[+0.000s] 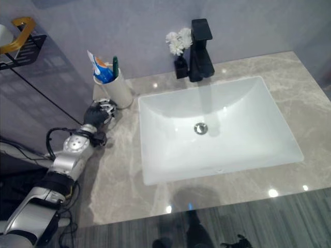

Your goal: Put brush and paste in cup on sink, flatten towel.

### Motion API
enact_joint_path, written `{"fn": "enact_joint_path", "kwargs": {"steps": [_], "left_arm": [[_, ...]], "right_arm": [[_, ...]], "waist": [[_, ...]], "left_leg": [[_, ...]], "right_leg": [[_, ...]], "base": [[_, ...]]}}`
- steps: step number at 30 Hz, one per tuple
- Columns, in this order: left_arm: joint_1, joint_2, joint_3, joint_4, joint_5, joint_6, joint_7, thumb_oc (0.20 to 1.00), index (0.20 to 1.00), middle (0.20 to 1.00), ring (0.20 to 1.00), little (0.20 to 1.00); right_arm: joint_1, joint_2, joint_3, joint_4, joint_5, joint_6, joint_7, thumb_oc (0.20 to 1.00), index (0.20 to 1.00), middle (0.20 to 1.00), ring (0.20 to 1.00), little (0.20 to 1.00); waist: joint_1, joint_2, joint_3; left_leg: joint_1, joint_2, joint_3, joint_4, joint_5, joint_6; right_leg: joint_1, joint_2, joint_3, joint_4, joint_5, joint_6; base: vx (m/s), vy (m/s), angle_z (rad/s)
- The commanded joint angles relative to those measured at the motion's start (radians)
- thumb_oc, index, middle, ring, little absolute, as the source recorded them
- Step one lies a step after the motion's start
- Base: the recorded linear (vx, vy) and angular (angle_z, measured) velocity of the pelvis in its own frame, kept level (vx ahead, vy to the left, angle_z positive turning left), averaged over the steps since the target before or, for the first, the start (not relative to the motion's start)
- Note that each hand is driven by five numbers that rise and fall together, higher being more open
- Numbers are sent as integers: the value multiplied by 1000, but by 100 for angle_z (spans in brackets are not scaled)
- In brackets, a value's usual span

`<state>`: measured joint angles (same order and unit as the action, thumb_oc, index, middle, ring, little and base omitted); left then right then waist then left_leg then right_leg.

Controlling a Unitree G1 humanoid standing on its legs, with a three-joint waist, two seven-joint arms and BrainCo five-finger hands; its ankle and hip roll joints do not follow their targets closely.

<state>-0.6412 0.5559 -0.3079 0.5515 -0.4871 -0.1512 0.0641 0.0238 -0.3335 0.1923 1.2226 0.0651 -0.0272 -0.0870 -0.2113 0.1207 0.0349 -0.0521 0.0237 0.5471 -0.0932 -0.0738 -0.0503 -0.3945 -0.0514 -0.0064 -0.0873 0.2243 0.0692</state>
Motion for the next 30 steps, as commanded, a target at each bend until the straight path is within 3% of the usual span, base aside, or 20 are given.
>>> {"fn": "enact_joint_path", "kwargs": {"steps": [1,7,14,30], "left_arm": [[-35,32,-3,103,67,-5,21,200,200,200,200,200],[-51,2,34,167,16,-30,66,200,200,200,200,200],[-43,27,97,217,46,-45,146,200,200,200,200,200],[-189,20,-4,280,108,-44,158,200,200,200,200,200]], "right_arm": [[-8,-6,22,0,27,-19,-20,1000,1000,1000,1000,1000],[-8,-2,34,24,14,-18,-29,1000,1000,1000,1000,1000],[-6,0,34,25,11,-29,-44,1000,1000,1000,1000,1000],[-20,-10,53,20,19,-38,-54,1000,1000,1000,1000,1000]], "waist": [[-41,-17,10],[-43,-25,3],[-37,-34,-8],[-61,-50,-18]], "left_leg": [[-33,48,-83,85,-4,-53],[-46,51,-78,93,-8,-54],[-52,58,-74,105,-14,-59],[-90,61,-59,132,-25,-60]], "right_leg": [[20,-44,20,0,-52,103],[5,-43,24,0,-49,101],[1,-39,25,0,-51,98],[-33,-43,39,0,-33,98]], "base": [[3,-7,-6],[11,-12,-5],[21,-10,-2],[0,-1,-3]]}}
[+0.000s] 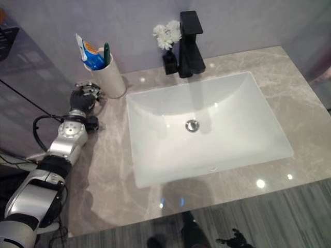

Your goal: Put brush and paste in cup on sink, flatten towel.

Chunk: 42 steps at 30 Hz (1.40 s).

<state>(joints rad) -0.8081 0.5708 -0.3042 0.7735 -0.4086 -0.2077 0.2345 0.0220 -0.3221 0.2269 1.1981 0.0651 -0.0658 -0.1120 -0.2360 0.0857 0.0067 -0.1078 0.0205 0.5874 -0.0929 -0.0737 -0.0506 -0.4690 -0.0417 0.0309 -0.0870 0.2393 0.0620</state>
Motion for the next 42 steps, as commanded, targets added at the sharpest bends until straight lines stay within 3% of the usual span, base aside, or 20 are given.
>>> {"fn": "enact_joint_path", "kwargs": {"steps": [1,20,27,35,37,41,42], "left_arm": [[-37,-2,-23,70,38,16,-15,200,200,200,200,200],[-116,-90,-87,82,41,12,-10,200,200,200,200,200],[-141,-129,-80,115,100,25,64,200,200,200,200,200],[-121,-167,-24,117,190,46,198,200,200,200,200,200],[-79,-186,18,18,147,15,239,200,200,200,200,200],[21,-183,68,-183,199,-3,285,200,200,200,200,200],[87,-182,112,-302,253,-15,314,200,200,200,200,200]], "right_arm": [[-20,-23,17,57,16,5,-29,1000,1000,1000,1000,1000],[-34,-25,19,52,38,1,-43,1000,1000,1000,1000,1000],[-26,-16,16,81,32,-1,-60,1000,1000,1000,1000,1000],[-32,5,26,83,44,-12,-80,1000,1000,1000,1000,1000],[-37,15,30,83,40,-7,-80,1000,1000,1000,1000,1000],[-26,26,22,75,31,-6,-78,1000,1000,1000,1000,1000],[-19,36,21,74,20,-6,-74,1000,1000,1000,1000,1000]], "waist": [[-40,-15,10],[-69,-2,8],[-63,-14,5],[-47,-48,8],[-35,-62,11],[-21,-80,14],[-8,-95,14]], "left_leg": [[-40,65,-97,135,-27,-60],[-67,68,-76,146,-31,-62],[-70,77,-73,153,-31,-63],[-63,83,-102,165,-35,-65],[-44,82,-117,158,-37,-62],[-17,78,-135,149,-40,-57],[1,72,-144,142,-43,-53]], "right_leg": [[38,-55,4,0,-47,104],[3,-47,30,0,-40,98],[4,-40,25,0,-40,95],[38,-48,-1,0,-43,97],[61,-55,-15,0,-45,99],[90,-59,-33,0,-49,103],[108,-60,-41,0,-53,105]], "base": [[0,0,0],[2,-4,-2],[1,-30,-9],[-5,-13,0],[-1,3,2],[14,17,11],[10,39,23]]}}
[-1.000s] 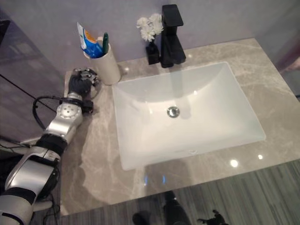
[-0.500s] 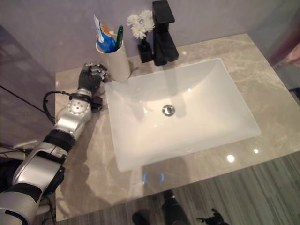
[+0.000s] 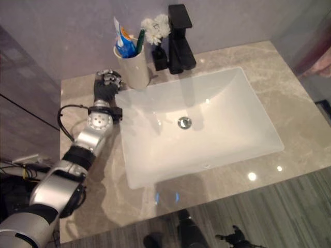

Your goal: Put brush and paste in cup on sink, flatten towel.

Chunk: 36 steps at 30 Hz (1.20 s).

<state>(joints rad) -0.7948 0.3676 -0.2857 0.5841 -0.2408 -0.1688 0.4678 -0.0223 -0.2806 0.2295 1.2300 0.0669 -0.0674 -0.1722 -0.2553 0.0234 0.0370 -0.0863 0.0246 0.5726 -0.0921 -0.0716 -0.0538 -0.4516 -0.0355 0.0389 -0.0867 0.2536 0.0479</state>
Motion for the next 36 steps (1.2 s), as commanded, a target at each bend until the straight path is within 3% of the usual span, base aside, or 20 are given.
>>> {"fn": "enact_joint_path", "kwargs": {"steps": [1,3,8,12,16,22,25,29,33,35,36], "left_arm": [[113,24,116,-177,112,-57,89,200,200,200,200,200],[185,24,159,-297,179,-61,105,200,200,200,200,200],[307,33,194,-495,243,-93,76,200,200,200,200,200],[487,61,215,-696,134,-172,-90,200,200,200,200,200],[660,59,249,-746,30,-191,-197,200,200,200,200,200],[860,46,264,-735,-101,-149,-323,200,200,200,200,200],[885,77,247,-741,-71,-129,-355,200,200,200,200,200],[878,94,237,-735,-26,-126,-346,200,200,200,200,200],[929,66,241,-652,58,-73,-300,200,200,200,200,200],[965,39,240,-611,26,-46,-318,200,200,200,200,200],[975,26,233,-589,1,-35,-321,200,200,200,200,200]], "right_arm": [[30,0,17,44,13,-3,-12,1000,1000,1000,1000,1000],[36,13,19,55,0,-1,-7,1000,1000,1000,1000,1000],[38,29,14,71,-11,3,-5,1000,1000,1000,1000,1000],[38,44,-7,83,-17,14,10,1000,1000,1000,1000,1000],[34,54,-31,86,-16,20,24,1000,1000,1000,1000,1000],[44,72,-72,90,-5,28,28,1000,1000,1000,1000,1000],[55,76,-84,97,-7,36,31,1000,1000,1000,1000,1000],[63,82,-87,101,-8,38,30,1000,1000,1000,1000,1000],[83,91,-112,101,15,39,10,1000,1000,1000,1000,1000],[92,92,-123,100,22,41,9,1000,1000,1000,1000,1000],[93,92,-122,100,26,45,12,1000,1000,1000,1000,1000]], "waist": [[17,-38,-18],[27,-66,-20],[53,-81,-29],[92,-93,-37],[124,-106,-33],[172,-124,-5],[184,-127,13],[180,-130,26],[172,-137,44],[156,-142,52],[143,-135,57]], "left_leg": [[-9,66,-134,135,-46,-49],[2,56,-129,123,-16,-43],[50,43,-163,86,-8,-35],[90,27,-193,82,-18,-19],[115,8,-229,91,-36,-1],[130,-34,-295,105,-49,31],[145,-59,-323,106,-58,50],[163,-72,-340,99,-60,62],[186,-105,-332,90,-69,84],[180,-115,-320,85,-61,88],[174,-110,-318,84,-55,90]], "right_leg": [[102,-68,-55,-1,-70,121],[114,-80,-68,-1,-54,115],[160,-86,-98,-1,-59,123],[213,-101,-124,-1,-60,130],[252,-118,-145,0,-53,135],[290,-161,-197,16,-27,152],[299,-189,-219,55,-13,166],[297,-210,-222,90,1,175],[279,-249,-214,89,66,190],[258,-252,-182,70,111,200],[242,-231,-149,86,99,195]], "base": [[-77,-5,20],[-88,-14,15],[-11,43,29],[-40,72,28],[-75,96,21],[-101,101,45],[-86,138,39],[-64,127,25],[-51,151,4],[-62,100,-20],[-78,73,-11]]}}
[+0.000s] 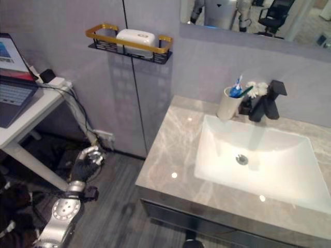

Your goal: Put brush and paste in cup on sink, flatten towel.

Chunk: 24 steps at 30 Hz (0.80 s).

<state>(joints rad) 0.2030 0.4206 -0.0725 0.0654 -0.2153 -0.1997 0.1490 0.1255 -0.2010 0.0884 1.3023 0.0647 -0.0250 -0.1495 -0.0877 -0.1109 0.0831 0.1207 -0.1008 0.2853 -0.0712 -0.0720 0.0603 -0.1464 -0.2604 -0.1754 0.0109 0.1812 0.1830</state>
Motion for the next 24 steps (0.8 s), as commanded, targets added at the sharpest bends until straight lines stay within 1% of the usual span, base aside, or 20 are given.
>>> {"fn": "enact_joint_path", "kwargs": {"steps": [1,2,3,4,5,6,7,8,9,10,12,13,16,18,19,20,21,22,23,24], "left_arm": [[-20,-32,19,-67,-38,3,-8,200,200,200,200,200],[-11,-56,7,-18,-92,36,-26,200,200,200,200,200],[1,-77,12,25,-142,73,-48,200,200,200,200,200],[0,-77,12,25,-142,73,-48,200,200,200,200,200],[0,-84,14,59,-157,85,-47,200,200,200,200,200],[9,-82,13,94,-149,115,-68,373,373,373,373,373],[18,-91,17,122,-159,123,-73,598,598,598,598,598],[43,-99,16,227,-110,166,-98,1000,1000,1000,1000,1000],[42,-99,16,228,-109,165,-98,1000,1000,1000,1000,1000],[46,-103,15,301,-61,184,-100,1000,1000,1000,1000,1000],[46,-118,12,407,-25,207,-110,1000,1000,1000,1000,1000],[25,-134,16,529,-3,224,-99,1000,1000,1000,1000,1000],[3,-147,7,554,9,215,-90,1000,1000,1000,1000,1000],[-10,-150,-16,555,6,207,-100,1000,1000,1000,1000,1000],[-26,-146,-41,563,21,204,-100,1000,1000,1000,1000,1000],[-26,-146,-41,564,21,204,-100,1000,1000,1000,1000,1000],[-47,-154,-62,604,49,200,-92,1000,1000,1000,1000,1000],[-73,-158,-85,634,98,201,-89,1000,1000,1000,1000,1000],[-74,-158,-85,634,99,201,-89,1000,1000,1000,1000,1000],[-79,-160,-90,646,103,202,-88,1000,1000,1000,1000,1000]], "right_arm": [[-54,12,22,29,28,4,-9,1000,1000,1000,1000,1000],[-47,5,29,35,21,10,-5,1000,1000,1000,1000,1000],[-46,-7,36,43,-12,25,-3,1000,1000,1000,1000,1000],[-46,-6,36,43,-12,25,-3,1000,1000,1000,1000,1000],[-52,-10,38,55,-23,33,-2,1000,1000,1000,1000,1000],[-61,-20,40,64,-49,41,5,1000,1000,1000,1000,1000],[-71,-30,44,68,-62,45,9,1000,1000,1000,1000,1000],[-99,-50,58,54,-77,47,16,1000,1000,1000,1000,1000],[-99,-50,58,54,-77,47,16,1000,1000,1000,1000,1000],[-112,-58,59,36,-70,42,18,1000,1000,1000,1000,1000],[-118,-64,71,2,-63,36,25,1000,1000,1000,1000,1000],[-130,-73,94,-19,-72,36,33,1000,1000,1000,1000,1000],[-132,-90,109,-32,-88,33,33,1000,1000,1000,1000,1000],[-128,-119,113,-25,-104,32,33,1000,1000,1000,1000,1000],[-140,-151,121,-5,-128,33,34,1000,1000,1000,1000,1000],[-140,-151,121,-5,-128,33,34,1000,1000,1000,1000,1000],[-158,-172,128,31,-153,38,36,1000,1000,1000,1000,1000],[-172,-195,109,57,-158,43,39,1000,1000,1000,1000,1000],[-173,-195,108,57,-158,43,39,1000,1000,1000,1000,1000],[-174,-200,111,59,-162,41,35,1000,1000,1000,1000,1000]], "waist": [[-32,6,15],[-42,33,21],[-38,60,17],[-37,59,13],[-31,69,13],[-20,75,3],[-12,74,-8],[11,69,-38],[12,69,-38],[18,71,-49],[13,73,-56],[12,78,-54],[11,88,-50],[13,94,-24],[30,91,9],[29,92,9],[44,83,26],[40,71,21],[40,71,20],[37,77,10]], "left_leg": [[-36,19,-29,61,-49,-21],[-44,36,-13,52,-32,-14],[-71,61,18,28,11,-14],[-77,61,19,29,14,-15],[-83,73,33,24,23,-14],[-94,86,57,23,31,-16],[-103,90,72,27,34,-19],[-117,94,113,29,41,-24],[-116,94,115,29,41,-24],[-124,102,131,32,51,-30],[-136,107,137,37,63,-41],[-147,118,150,33,92,-56],[-193,130,150,44,124,-76],[-244,147,142,107,134,-96],[-289,145,58,169,138,-121],[-290,146,57,171,137,-121],[-299,112,-82,232,88,-122],[-289,63,-163,375,21,-113],[-294,64,-163,378,21,-113],[-272,60,-173,346,11,-108]], "right_leg": [[-76,17,91,14,148,54],[-78,73,94,110,41,24],[-70,108,25,247,-53,-3],[-75,108,26,245,-50,-4],[-58,112,-4,296,-94,-10],[-32,112,-35,328,-141,-19],[-6,117,-45,330,-162,-22],[63,145,-34,246,-209,-34],[64,146,-33,245,-208,-34],[66,168,-18,205,-231,-50],[91,198,11,134,-242,-60],[107,217,30,83,-233,-73],[112,231,45,19,-216,-85],[117,233,44,-10,-205,-96],[113,228,56,-18,-198,-106],[113,228,55,-18,-198,-107],[96,213,69,-19,-175,-109],[68,195,102,-10,-143,-108],[64,195,102,-9,-142,-108],[55,198,108,-8,-136,-106]], "base": [[-175,155,-12],[-313,212,-29],[-290,176,-52],[-226,109,-69],[-115,35,-51],[-133,36,-26],[-128,-42,-32],[-71,-49,-105],[-78,-112,-150],[-38,-108,-143],[-80,-167,-43],[-131,-178,-5],[-134,-140,-31],[-201,-122,-18],[-196,-77,7],[-247,-62,-10],[-179,-34,-58],[-183,-34,-76],[-77,13,-75],[-24,66,-67]]}}
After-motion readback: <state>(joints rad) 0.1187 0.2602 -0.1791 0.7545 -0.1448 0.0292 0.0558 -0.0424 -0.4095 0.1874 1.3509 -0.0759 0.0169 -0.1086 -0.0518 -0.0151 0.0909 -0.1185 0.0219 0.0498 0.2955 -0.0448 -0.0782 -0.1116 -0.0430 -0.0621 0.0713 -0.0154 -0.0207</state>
